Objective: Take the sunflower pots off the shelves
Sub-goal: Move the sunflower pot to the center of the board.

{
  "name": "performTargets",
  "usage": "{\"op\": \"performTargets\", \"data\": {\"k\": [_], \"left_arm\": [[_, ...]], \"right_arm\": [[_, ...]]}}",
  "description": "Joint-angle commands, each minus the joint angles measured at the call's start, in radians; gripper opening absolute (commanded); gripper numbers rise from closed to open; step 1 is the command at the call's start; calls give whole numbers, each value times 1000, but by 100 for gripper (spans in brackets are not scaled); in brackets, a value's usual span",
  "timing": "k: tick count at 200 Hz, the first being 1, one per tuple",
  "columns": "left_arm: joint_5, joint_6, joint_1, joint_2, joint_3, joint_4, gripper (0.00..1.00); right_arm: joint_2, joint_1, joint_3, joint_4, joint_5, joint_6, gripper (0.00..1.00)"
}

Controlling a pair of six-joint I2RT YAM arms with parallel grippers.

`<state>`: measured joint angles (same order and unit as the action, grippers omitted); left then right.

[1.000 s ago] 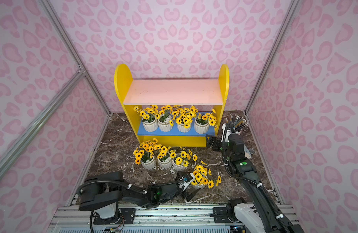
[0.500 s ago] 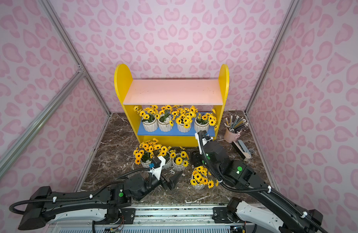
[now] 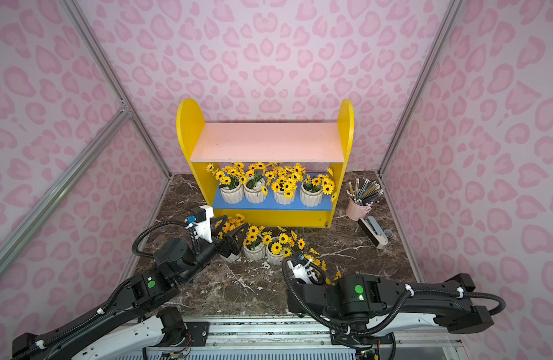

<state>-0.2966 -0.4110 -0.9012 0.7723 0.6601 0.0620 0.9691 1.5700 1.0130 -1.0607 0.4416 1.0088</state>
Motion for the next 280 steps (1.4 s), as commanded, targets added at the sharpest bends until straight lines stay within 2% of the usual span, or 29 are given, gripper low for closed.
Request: {"op": "performTargets", "data": {"k": [1, 28, 43, 65, 77, 101, 123, 147, 189, 229, 280], "left_arm": [[-29, -16, 2, -24, -2, 53, 98], [-58, -47, 2, -107, -49, 38, 98], [-59, -53, 2, -142, -65, 35, 98], [-62, -52, 2, -158, -71, 44, 98], [-63, -56, 2, -158, -77, 44, 98], [-68, -70, 2, -153, -89, 38, 98], [-72, -75, 2, -158, -97, 34, 98], [-80, -74, 2, -178, -97, 55, 98], [-84, -74, 2, -228, -109, 59, 97], [-71, -69, 2, -229, -111, 54, 97], [-61, -64, 2, -227, -115, 46, 97]], "right_arm": [[-23, 63, -76, -59, 32, 221, 55], [-97, 64, -199, -24, 0, 319, 58], [-160, 51, -312, 92, -9, 327, 60], [-187, -78, -412, 195, -85, 241, 63], [-190, -132, -433, 221, -83, 205, 64], [-187, -251, -446, 271, -49, 110, 64], [-174, -382, -481, 397, -132, -30, 64], [-137, -473, -494, 475, -182, -125, 64], [-36, -538, -476, 540, -182, -194, 67], [24, -606, -464, 596, -118, -227, 66], [119, -702, -439, 745, -190, -353, 65]]}}
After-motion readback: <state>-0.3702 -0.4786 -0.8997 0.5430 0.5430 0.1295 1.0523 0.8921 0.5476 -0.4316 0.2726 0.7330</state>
